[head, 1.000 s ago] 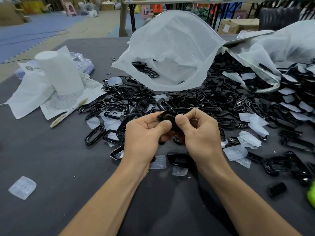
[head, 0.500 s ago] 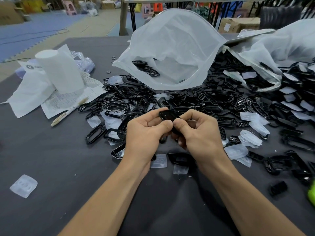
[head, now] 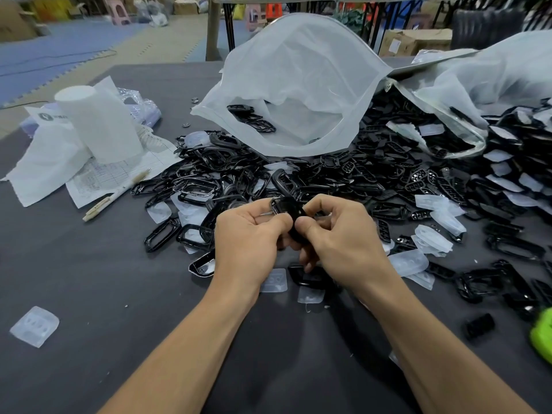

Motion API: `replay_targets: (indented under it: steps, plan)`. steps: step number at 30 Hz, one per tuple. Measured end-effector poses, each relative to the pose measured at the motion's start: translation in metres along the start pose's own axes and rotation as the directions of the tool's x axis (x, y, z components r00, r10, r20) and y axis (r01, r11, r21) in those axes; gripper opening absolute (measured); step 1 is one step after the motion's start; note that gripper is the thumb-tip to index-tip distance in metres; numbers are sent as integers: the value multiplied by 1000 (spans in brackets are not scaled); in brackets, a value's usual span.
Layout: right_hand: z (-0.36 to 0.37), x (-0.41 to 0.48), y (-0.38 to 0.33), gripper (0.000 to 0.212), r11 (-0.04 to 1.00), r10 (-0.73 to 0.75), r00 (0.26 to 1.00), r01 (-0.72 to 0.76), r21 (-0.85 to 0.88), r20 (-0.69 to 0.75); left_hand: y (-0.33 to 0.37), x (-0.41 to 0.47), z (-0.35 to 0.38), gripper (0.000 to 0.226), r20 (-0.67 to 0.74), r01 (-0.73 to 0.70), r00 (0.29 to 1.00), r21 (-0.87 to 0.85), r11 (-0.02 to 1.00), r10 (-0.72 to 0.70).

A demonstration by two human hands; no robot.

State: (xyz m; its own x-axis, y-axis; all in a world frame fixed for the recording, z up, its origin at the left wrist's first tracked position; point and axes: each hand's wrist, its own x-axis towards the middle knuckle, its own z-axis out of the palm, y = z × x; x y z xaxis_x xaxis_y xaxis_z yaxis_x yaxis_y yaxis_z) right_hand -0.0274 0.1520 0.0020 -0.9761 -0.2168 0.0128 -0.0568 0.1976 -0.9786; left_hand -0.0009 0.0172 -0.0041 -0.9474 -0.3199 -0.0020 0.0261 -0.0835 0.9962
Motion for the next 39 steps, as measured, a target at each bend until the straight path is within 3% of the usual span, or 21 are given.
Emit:
replay_targets:
  steps: [4, 7, 9, 11, 14, 16, 18, 21, 24, 27, 31, 35, 39]
  plan:
    - [-6, 2, -1, 22, 944, -83, 995, 60, -324, -59, -2, 2, 1, 18, -59, -24, 998, 63, 998, 28]
    - [-38, 8, -2, 29, 887, -188, 949, 53, -460, -254, -2, 8, -2, 34, -96, 20, 995, 103, 995, -10]
    - [-62, 10, 0, 26, 846, -190, 914, -33, -533, -358, -2, 11, -6, 42, -92, 45, 995, 130, 990, -34]
    - [-71, 11, 3, 25, 771, -107, 939, -129, -623, -327, -1, 11, -7, 40, -93, 48, 995, 166, 985, -33]
    - [-64, 11, 4, 10, 724, 12, 982, -139, -676, -189, 1, 7, -5, 37, -98, 44, 995, 217, 975, -23]
    - [-58, 10, 5, 24, 688, 11, 989, -114, -716, -148, 2, 5, -3, 41, -88, 45, 996, 228, 973, -26]
    - [-54, 11, 4, 22, 681, -46, 986, -85, -727, -158, 3, 5, -3, 41, -79, 40, 997, 240, 970, -22]
    - [-50, 11, 6, 11, 740, -51, 984, -80, -668, -174, 3, 5, -2, 39, -66, 40, 998, 253, 967, -24]
    - [-48, 13, 9, 16, 803, -11, 986, -89, -589, -165, 1, 5, -1, 31, -30, 22, 999, 270, 963, -15]
    - [-46, 15, 9, 23, 857, -37, 983, -60, -512, -178, 0, 3, 1, 30, 107, 17, 993, 234, 972, -43]
    - [-42, 14, 7, 24, 982, -3, 989, -25, -189, -148, -3, -1, 4, 32, 149, -41, 989, 297, 954, -4]
    - [-41, 12, 2, 25, 997, 50, 997, -46, 61, -61, -1, -1, 3, 34, 129, 7, 991, 239, 971, -39]
    - [-39, 10, -1, 19, 983, 91, 993, -78, 164, -76, 2, 0, 3, 31, 170, 69, 981, 159, 985, -96]
